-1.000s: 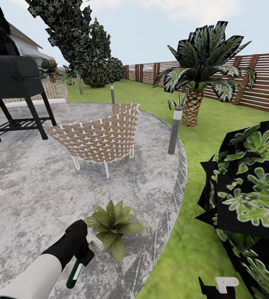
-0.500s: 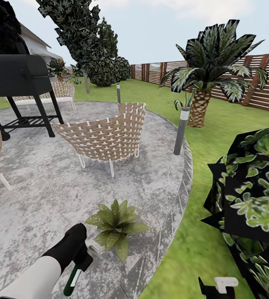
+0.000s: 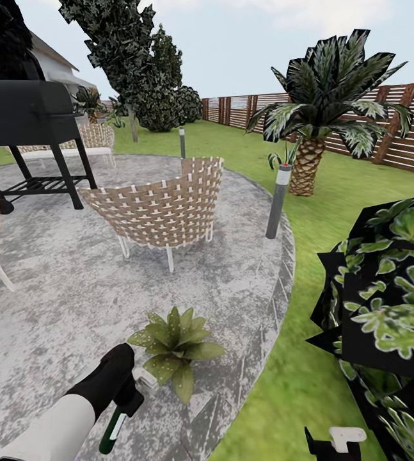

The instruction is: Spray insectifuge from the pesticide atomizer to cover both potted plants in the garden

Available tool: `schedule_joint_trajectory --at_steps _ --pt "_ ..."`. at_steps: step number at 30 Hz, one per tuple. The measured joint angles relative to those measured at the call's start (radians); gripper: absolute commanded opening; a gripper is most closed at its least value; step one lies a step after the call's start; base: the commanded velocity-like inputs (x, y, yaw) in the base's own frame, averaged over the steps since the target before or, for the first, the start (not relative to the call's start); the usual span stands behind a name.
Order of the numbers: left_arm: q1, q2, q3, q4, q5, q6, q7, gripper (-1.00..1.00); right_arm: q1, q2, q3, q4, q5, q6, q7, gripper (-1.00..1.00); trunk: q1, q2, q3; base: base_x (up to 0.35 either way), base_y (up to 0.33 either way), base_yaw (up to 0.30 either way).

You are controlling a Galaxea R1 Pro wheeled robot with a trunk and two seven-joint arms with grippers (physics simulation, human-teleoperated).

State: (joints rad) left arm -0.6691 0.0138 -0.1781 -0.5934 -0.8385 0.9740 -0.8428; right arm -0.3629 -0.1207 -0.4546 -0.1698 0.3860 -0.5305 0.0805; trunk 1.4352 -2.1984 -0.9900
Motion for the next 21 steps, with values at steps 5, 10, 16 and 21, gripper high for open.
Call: schedule_joint_trajectory --at_steps 5,10,16,21 --pt "-0.004 -0.005 -0.004 -0.005 0.000 0.000 0.001 -1.00 0.000 0.001 0.002 0.008 0.000 0.000 0.000 1.00 0.000 0.000 0.000 -0.111 -0.070 0.000" --pt "-0.015 -0.009 -0.008 -0.012 -0.001 0.000 -0.003 -1.00 0.000 0.001 0.002 0.028 0.000 0.000 0.000 1.00 0.000 0.000 0.000 -0.005 -0.003 0.000" --pt "-0.039 -0.063 -0.013 -0.012 -0.018 0.015 -0.006 -1.00 0.000 0.001 0.001 0.028 0.000 0.000 -0.001 1.00 0.000 0.000 0.000 0.000 0.000 0.000" --pt "-0.054 -0.083 -0.022 -0.001 -0.027 0.016 -0.008 -1.00 0.000 0.001 0.002 0.028 0.000 0.000 -0.001 1.00 0.000 0.000 0.000 0.000 0.000 0.000"
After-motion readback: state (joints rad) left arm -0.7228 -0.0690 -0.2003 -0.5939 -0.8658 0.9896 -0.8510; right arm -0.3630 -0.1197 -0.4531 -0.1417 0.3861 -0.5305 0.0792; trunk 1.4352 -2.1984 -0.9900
